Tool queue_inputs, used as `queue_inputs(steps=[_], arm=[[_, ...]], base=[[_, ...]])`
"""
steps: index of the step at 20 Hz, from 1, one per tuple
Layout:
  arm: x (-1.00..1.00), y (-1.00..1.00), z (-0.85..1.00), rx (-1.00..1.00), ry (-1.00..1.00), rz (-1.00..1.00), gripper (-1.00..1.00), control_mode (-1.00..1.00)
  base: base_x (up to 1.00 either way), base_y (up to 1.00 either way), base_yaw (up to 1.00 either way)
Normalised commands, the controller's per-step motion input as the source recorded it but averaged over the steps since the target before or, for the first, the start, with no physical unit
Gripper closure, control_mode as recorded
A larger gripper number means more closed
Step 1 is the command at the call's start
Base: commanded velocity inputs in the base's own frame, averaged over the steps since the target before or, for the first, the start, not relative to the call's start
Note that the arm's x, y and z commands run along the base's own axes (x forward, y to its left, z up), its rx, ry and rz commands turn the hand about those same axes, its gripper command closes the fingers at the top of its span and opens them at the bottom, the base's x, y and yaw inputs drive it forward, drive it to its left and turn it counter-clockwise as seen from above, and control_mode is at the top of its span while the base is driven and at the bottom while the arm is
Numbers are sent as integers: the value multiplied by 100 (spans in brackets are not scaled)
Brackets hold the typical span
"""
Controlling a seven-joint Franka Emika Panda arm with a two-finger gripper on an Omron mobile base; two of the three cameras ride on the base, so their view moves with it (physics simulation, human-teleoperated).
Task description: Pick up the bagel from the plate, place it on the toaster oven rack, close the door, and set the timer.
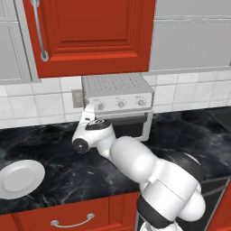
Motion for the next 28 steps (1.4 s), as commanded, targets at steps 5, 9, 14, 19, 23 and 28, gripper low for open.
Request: queue_inputs(steps=[5,9,14,19,23,28], arm=[[84,0,0,-9,-11,29,-100,-100],[18,0,32,-10,-19,25,-100,-100],[-19,0,97,-7,-37,19,-100,-100],[-44,3,100,-3,-26,16,-100,-100],[-44,24,100,0,-3,-1,-100,-100],[-50,22,98,3,12,-35,-100,-100]], base=[[0,0,0],[0,0,0],[0,0,0],[0,0,0],[0,0,0],[0,0,0]])
